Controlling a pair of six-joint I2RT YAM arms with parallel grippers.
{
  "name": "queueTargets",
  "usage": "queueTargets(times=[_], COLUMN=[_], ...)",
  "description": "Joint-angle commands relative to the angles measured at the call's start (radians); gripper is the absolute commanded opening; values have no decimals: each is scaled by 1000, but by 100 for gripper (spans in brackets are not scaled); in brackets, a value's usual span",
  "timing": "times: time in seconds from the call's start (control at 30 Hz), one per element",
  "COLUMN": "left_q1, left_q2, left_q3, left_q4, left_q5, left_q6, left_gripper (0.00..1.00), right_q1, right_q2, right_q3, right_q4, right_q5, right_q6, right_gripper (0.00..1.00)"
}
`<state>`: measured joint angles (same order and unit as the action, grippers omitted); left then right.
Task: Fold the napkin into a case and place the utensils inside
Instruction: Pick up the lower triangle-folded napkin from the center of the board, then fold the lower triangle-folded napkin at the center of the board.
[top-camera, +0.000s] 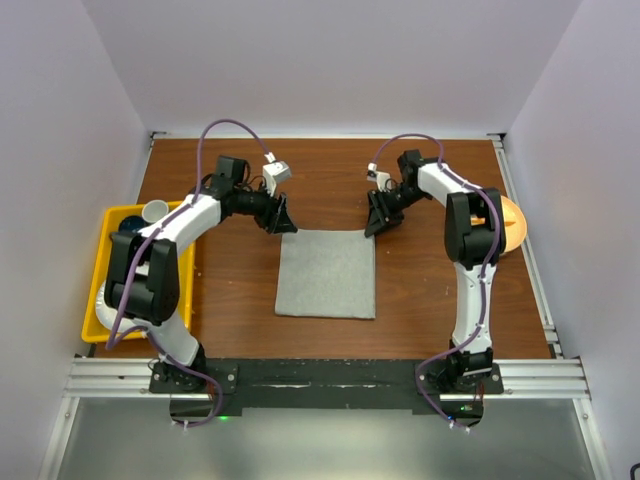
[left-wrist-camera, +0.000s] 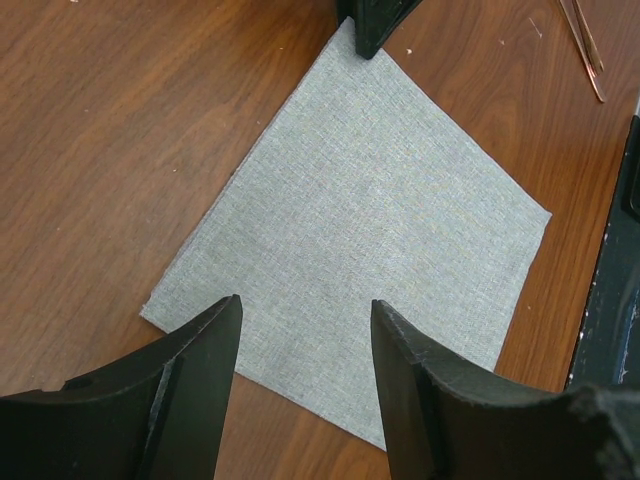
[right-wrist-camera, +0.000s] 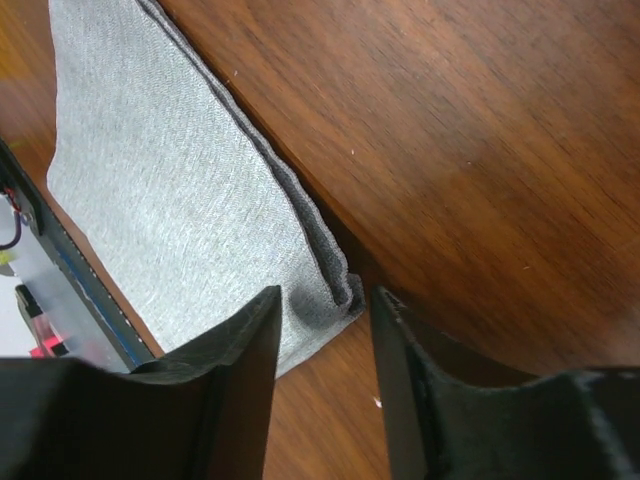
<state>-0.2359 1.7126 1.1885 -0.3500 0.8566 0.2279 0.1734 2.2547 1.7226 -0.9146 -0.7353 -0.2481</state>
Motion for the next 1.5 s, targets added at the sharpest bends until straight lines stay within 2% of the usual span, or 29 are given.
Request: queueTargets(times=[0.0,0.17,0.47,0.8,1.17,1.47], left_q1=[12,23,43,55,86,119], left_q2=[-48,-50,-61,-84,-114,-133], left_q3=[-12,-23,-47,-59,-53,-59], left_q4=[34,49,97,99,31,11], left_q5=[-7,-27,-80,-154,-209,-222], left_q6=[-7,-38,-107,-148,-140,-141], left_gripper=[59,59,59,64,67,68], right_q1=[-5,-3,-2,46,159,233], right_q2=[3,-35,-153,-309,-487,-587], right_q3=[54,42,-63,-207,-385,-504], right_q4=[-36,-27,69,166,264,290], right_q5=[-27,-44,-55,5,134,146], right_q6=[-43,-69,-109,-235,-525,-712], right_gripper=[40,24,0,0,0,0])
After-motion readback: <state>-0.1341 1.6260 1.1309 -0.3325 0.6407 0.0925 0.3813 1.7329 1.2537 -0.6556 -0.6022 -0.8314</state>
